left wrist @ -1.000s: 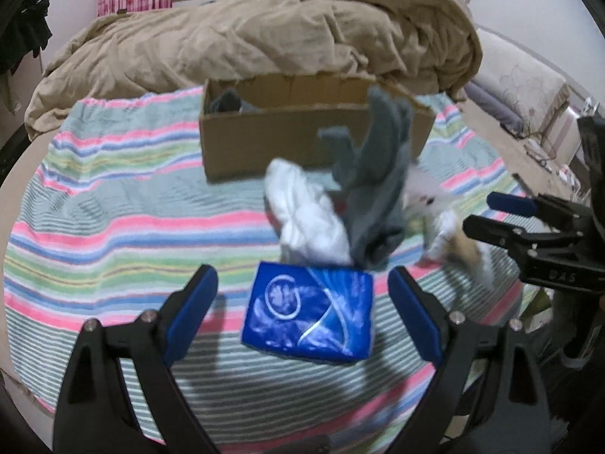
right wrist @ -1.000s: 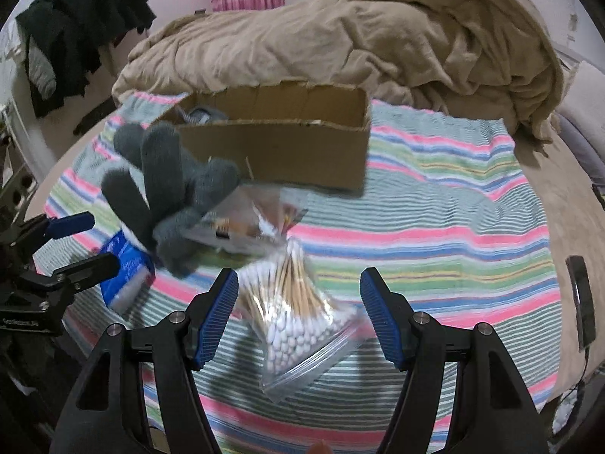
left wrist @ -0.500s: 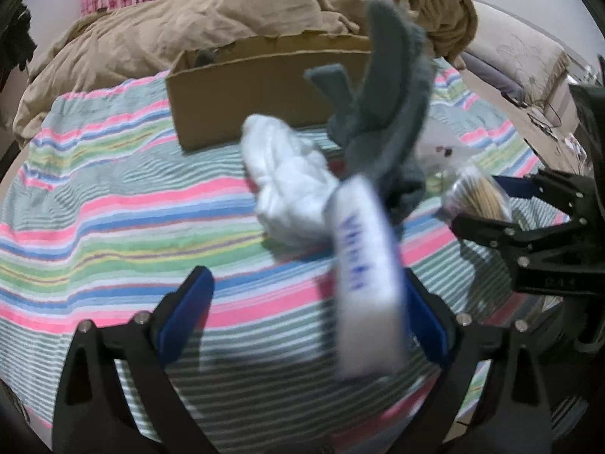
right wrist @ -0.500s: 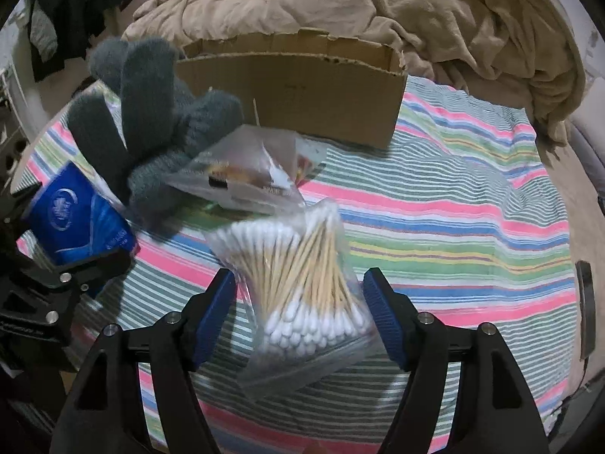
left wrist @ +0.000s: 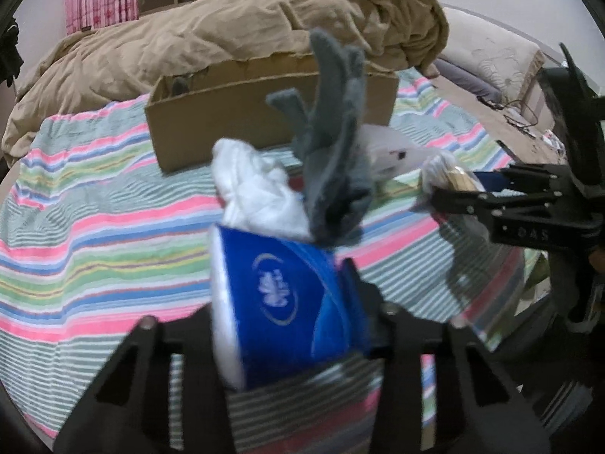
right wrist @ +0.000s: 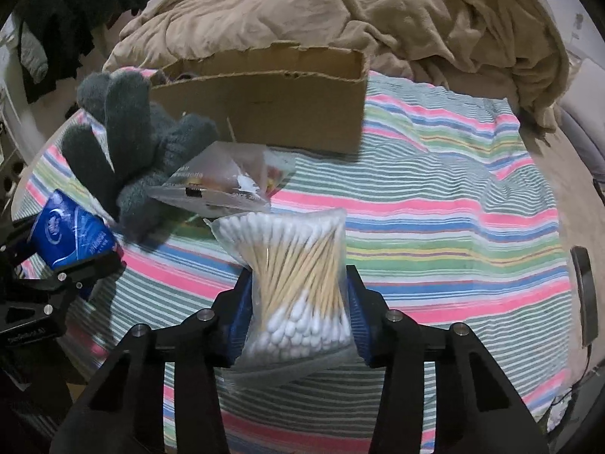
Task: Organize objects
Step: 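Grasp the blue Vinda pack with the left tool while the right tool grasps the cotton swab bag, then carry the Vinda pack and cotton swab bag into the box and release both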
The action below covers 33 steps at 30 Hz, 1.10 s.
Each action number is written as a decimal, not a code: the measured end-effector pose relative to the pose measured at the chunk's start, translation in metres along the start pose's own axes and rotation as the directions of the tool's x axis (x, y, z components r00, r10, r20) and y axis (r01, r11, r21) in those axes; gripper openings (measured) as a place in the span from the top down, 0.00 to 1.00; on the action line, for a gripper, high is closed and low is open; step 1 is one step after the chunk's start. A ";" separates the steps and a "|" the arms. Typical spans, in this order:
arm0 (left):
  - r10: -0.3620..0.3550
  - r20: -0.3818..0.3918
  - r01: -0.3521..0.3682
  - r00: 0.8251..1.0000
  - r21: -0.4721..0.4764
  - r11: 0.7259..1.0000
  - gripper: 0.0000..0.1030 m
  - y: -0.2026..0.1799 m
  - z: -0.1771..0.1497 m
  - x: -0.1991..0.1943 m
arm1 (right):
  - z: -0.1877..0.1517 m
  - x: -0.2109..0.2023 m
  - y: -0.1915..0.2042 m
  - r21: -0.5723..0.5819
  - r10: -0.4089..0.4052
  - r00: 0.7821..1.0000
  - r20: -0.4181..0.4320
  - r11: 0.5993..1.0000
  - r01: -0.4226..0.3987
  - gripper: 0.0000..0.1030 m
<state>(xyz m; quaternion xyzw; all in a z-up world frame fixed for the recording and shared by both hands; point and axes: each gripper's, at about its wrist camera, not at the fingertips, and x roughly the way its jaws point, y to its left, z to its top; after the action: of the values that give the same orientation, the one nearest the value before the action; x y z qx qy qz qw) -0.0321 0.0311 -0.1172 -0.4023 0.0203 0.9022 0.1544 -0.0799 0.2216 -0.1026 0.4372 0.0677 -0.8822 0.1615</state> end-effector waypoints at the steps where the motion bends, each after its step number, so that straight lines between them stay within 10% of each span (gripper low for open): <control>1: -0.007 0.003 0.007 1.000 0.003 1.000 0.71 -0.001 0.000 -0.001 | 0.000 -0.002 0.000 0.001 0.003 1.000 0.002 1.000 -0.003 0.55; 10: -0.045 0.061 0.044 0.997 0.026 0.999 0.89 -0.013 0.002 -0.024 | 0.004 -0.022 -0.001 -0.001 -0.001 0.998 0.061 1.000 0.001 0.58; 33: -0.064 0.280 0.077 0.958 -0.035 0.996 0.90 0.000 0.055 -0.094 | 0.049 -0.087 -0.007 0.080 0.011 0.963 0.270 0.996 -0.034 0.58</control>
<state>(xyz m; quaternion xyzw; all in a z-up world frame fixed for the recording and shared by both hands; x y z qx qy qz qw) -0.0126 0.0156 -0.0111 -0.2754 -0.0366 0.9439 0.1783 -0.0701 0.2349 -0.0041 0.3206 0.0032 -0.9335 0.1609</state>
